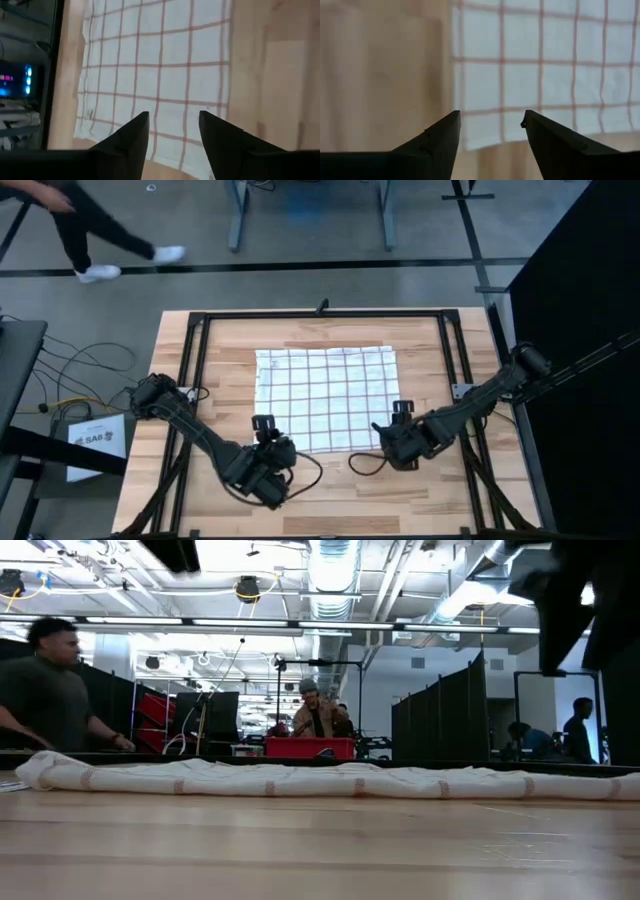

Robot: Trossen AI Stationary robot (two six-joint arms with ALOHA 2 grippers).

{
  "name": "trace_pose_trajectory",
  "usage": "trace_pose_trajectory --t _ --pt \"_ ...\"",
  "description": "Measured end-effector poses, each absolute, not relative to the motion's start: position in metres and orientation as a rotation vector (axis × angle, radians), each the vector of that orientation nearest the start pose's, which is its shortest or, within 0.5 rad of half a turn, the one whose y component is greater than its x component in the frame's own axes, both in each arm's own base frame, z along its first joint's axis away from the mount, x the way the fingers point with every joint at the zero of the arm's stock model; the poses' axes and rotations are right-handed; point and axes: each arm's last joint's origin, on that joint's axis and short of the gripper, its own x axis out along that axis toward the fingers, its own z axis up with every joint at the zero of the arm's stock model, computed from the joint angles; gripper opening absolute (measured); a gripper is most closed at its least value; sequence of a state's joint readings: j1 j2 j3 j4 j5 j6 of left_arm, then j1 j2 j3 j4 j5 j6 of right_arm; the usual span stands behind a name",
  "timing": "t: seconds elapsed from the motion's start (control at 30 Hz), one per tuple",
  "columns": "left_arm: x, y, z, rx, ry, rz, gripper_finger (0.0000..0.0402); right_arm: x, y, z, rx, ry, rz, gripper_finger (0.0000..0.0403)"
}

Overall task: Roll towel
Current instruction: Fold the towel

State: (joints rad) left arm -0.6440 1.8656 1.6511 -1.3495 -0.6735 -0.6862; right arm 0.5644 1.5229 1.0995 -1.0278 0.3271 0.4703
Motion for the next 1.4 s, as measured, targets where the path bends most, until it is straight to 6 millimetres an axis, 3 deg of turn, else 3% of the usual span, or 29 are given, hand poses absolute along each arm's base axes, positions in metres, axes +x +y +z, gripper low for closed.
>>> trace_pose_trajectory --t 0.2,0.47,0.93,1.17,1.4 --pt "0.289 -0.197 0.221 0.293 1.16 0.362 0.0162 0.228 0.129 0.196 -0.221 1.277 -0.095 0.0213" --pt "0.275 -0.194 0.181 0.311 1.172 0.356 0.0153 0.229 0.133 0.179 -0.179 1.219 -0.049 0.0208" --pt "0.275 -0.182 0.158 0.343 1.156 0.354 0.0153 0.238 0.146 0.138 -0.208 1.321 -0.036 0.0207" --pt "0.277 -0.183 0.148 0.326 1.094 0.32 0.0153 0.24 0.145 0.136 -0.201 1.322 -0.041 0.0207" --pt "0.269 -0.194 0.146 0.286 1.142 0.251 0.0153 0.24 0.145 0.136 -0.175 1.321 -0.06 0.0207"
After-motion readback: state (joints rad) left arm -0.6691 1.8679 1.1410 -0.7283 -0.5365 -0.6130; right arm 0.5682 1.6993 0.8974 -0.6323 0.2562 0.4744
